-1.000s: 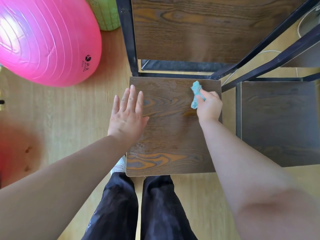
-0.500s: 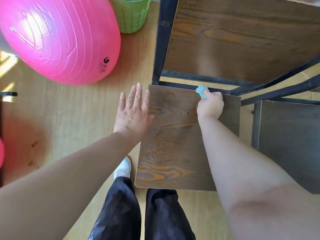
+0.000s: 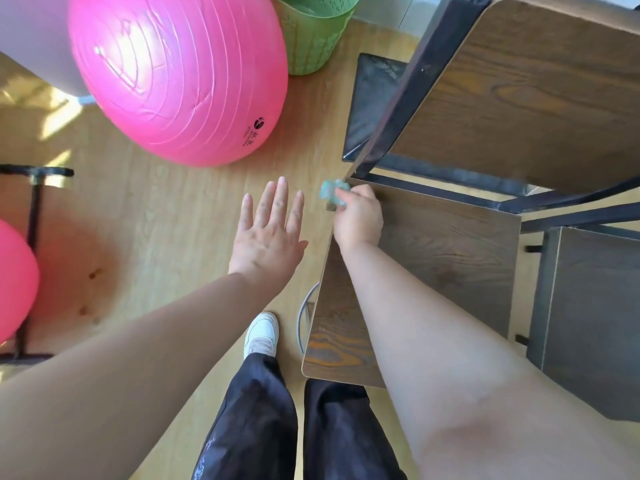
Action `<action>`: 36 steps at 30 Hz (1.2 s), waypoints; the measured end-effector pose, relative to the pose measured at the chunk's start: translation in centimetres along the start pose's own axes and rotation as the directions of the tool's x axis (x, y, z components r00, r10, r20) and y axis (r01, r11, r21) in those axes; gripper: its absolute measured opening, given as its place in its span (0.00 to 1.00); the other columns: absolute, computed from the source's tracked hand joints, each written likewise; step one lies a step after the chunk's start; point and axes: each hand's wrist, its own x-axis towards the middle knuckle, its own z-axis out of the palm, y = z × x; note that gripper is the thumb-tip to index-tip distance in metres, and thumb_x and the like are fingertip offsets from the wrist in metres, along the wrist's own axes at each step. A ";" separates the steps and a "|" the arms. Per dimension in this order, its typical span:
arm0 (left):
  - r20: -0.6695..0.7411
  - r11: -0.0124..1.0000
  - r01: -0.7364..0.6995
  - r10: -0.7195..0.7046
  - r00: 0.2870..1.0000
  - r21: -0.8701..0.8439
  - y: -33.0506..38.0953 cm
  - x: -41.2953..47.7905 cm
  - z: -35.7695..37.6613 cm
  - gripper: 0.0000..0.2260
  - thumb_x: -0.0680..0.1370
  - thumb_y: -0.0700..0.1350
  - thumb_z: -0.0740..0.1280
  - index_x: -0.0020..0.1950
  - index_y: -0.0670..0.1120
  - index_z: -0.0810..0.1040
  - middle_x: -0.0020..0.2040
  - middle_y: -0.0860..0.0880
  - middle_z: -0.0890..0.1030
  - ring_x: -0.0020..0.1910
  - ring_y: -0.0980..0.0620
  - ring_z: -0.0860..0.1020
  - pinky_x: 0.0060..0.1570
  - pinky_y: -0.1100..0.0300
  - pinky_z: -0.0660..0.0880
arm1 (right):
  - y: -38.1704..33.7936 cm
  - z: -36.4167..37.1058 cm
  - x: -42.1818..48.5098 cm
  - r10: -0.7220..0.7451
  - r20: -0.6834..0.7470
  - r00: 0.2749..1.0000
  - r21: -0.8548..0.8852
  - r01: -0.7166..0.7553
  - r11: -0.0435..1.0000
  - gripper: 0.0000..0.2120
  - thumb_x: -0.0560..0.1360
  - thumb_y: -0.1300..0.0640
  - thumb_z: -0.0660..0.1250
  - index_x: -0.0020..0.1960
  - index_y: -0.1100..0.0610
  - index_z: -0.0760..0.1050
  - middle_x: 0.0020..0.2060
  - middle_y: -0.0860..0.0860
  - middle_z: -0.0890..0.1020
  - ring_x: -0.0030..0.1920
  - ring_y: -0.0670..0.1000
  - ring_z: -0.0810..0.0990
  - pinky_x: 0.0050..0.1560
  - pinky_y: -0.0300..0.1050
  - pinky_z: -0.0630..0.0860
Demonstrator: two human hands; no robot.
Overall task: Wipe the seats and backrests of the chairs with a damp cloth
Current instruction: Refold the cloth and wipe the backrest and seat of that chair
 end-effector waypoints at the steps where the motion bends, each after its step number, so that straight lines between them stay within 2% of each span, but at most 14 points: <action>1: 0.006 1.000 0.002 -0.002 1.000 -0.001 -0.2 -0.2 0.1 0.33 0.84 0.59 0.45 0.78 0.46 0.30 0.79 0.40 0.32 0.79 0.42 0.34 0.77 0.39 0.41 | 0.0 0.5 -0.4 -0.030 0.048 0.998 -0.028 0.031 0.999 0.07 0.74 0.50 0.68 0.42 0.52 0.75 0.47 0.54 0.78 0.44 0.56 0.80 0.43 0.48 0.75; 4: 0.017 1.000 0.000 0.000 1.000 -0.010 -0.3 -0.6 0.4 0.32 0.84 0.59 0.46 0.79 0.48 0.31 0.79 0.41 0.33 0.79 0.41 0.35 0.77 0.39 0.42 | 0.6 0.8 -1.6 -0.106 0.183 0.977 -0.172 0.137 0.976 0.04 0.77 0.51 0.67 0.49 0.51 0.77 0.50 0.52 0.73 0.46 0.57 0.78 0.49 0.52 0.76; 7: 0.009 1.000 -0.003 0.003 1.000 -0.002 -0.5 -0.9 0.7 0.32 0.84 0.59 0.46 0.79 0.48 0.32 0.80 0.41 0.34 0.79 0.40 0.36 0.77 0.39 0.42 | 3.0 0.3 -3.3 -0.306 0.264 0.915 -0.277 0.376 0.884 0.10 0.77 0.58 0.67 0.57 0.50 0.79 0.53 0.52 0.75 0.50 0.55 0.76 0.51 0.50 0.77; 10: 0.018 1.000 -0.016 0.016 1.000 0.005 -0.4 -0.9 0.8 0.31 0.84 0.58 0.46 0.79 0.48 0.32 0.80 0.41 0.34 0.79 0.40 0.36 0.77 0.39 0.43 | 6.1 -0.2 -6.5 -0.489 0.272 0.829 -0.296 0.555 0.777 0.14 0.74 0.63 0.69 0.58 0.52 0.82 0.53 0.49 0.79 0.49 0.54 0.73 0.44 0.49 0.78; 14: 0.063 0.998 -0.067 0.067 0.996 0.003 0.6 -1.1 0.3 0.30 0.85 0.56 0.46 0.79 0.48 0.33 0.80 0.42 0.36 0.79 0.41 0.36 0.77 0.41 0.42 | 9.2 -0.5 -11.9 -0.542 0.299 0.786 -0.330 0.618 0.714 0.16 0.69 0.68 0.72 0.55 0.55 0.82 0.53 0.50 0.79 0.45 0.56 0.74 0.35 0.48 0.78; 18: 0.084 0.993 -0.114 0.112 0.990 0.010 1.8 -1.3 -0.1 0.29 0.85 0.57 0.46 0.80 0.48 0.35 0.81 0.42 0.40 0.80 0.41 0.38 0.78 0.42 0.43 | 11.6 -0.6 -16.6 -0.508 0.392 0.767 -0.289 0.627 0.723 0.21 0.65 0.68 0.75 0.57 0.56 0.82 0.52 0.49 0.78 0.45 0.56 0.73 0.34 0.49 0.79; 22: 0.102 0.991 -0.129 0.126 0.987 0.022 2.9 -1.0 -0.5 0.29 0.85 0.56 0.45 0.80 0.49 0.34 0.81 0.43 0.39 0.80 0.42 0.37 0.78 0.43 0.43 | 13.2 -0.7 -20.0 -0.478 0.442 0.759 -0.248 0.616 0.748 0.21 0.66 0.65 0.77 0.57 0.53 0.81 0.54 0.47 0.76 0.48 0.53 0.71 0.35 0.45 0.79; 25: 0.105 0.993 -0.119 0.117 0.988 0.018 3.5 -0.8 -1.3 0.28 0.85 0.56 0.44 0.80 0.49 0.33 0.81 0.43 0.38 0.80 0.42 0.37 0.78 0.43 0.43 | 13.9 -1.6 -21.3 -0.466 0.473 0.748 -0.206 0.608 0.767 0.21 0.66 0.64 0.77 0.57 0.52 0.81 0.54 0.45 0.75 0.48 0.52 0.73 0.36 0.44 0.80; 26: 0.103 0.994 -0.111 0.109 0.989 0.014 3.7 -0.7 -1.6 0.28 0.85 0.56 0.44 0.80 0.49 0.33 0.81 0.43 0.38 0.80 0.43 0.37 0.78 0.43 0.43 | 13.8 -2.4 -21.4 -0.451 0.465 0.762 -0.188 0.582 0.791 0.20 0.67 0.65 0.76 0.57 0.51 0.81 0.53 0.45 0.75 0.48 0.52 0.74 0.38 0.44 0.80; 28: 0.096 0.995 -0.095 0.094 0.991 0.008 4.1 -0.6 -2.2 0.28 0.85 0.56 0.44 0.80 0.49 0.33 0.81 0.44 0.39 0.80 0.43 0.37 0.78 0.44 0.43 | 13.6 -4.6 -20.0 -0.413 0.348 0.842 -0.173 0.491 0.854 0.19 0.69 0.66 0.73 0.56 0.50 0.81 0.52 0.45 0.77 0.47 0.52 0.76 0.41 0.42 0.80; 31: 0.091 0.997 -0.082 0.083 0.992 -0.013 5.1 -0.4 -2.6 0.28 0.85 0.56 0.44 0.80 0.49 0.34 0.81 0.44 0.39 0.80 0.44 0.38 0.78 0.45 0.43 | 13.8 -9.6 -13.6 -0.285 0.031 0.958 -0.152 0.286 0.946 0.19 0.69 0.72 0.69 0.54 0.54 0.84 0.52 0.49 0.80 0.46 0.54 0.80 0.46 0.44 0.79; 33: 0.091 0.996 -0.081 0.084 0.992 -0.035 6.2 -0.2 -2.6 0.28 0.85 0.56 0.44 0.80 0.50 0.34 0.81 0.44 0.39 0.80 0.44 0.37 0.78 0.45 0.42 | 14.1 -13.2 -7.9 -0.203 -0.123 0.971 -0.148 0.185 0.972 0.17 0.70 0.73 0.68 0.54 0.57 0.84 0.53 0.51 0.81 0.48 0.54 0.81 0.49 0.43 0.78; 36: 0.088 0.994 -0.083 0.089 0.992 -0.073 8.5 0.3 -2.4 0.29 0.85 0.56 0.46 0.80 0.50 0.35 0.82 0.45 0.40 0.80 0.44 0.38 0.78 0.46 0.42 | 14.2 -17.5 -0.2 -0.147 -0.141 0.979 -0.147 0.126 0.981 0.12 0.75 0.68 0.66 0.54 0.58 0.84 0.53 0.49 0.80 0.50 0.47 0.78 0.52 0.39 0.76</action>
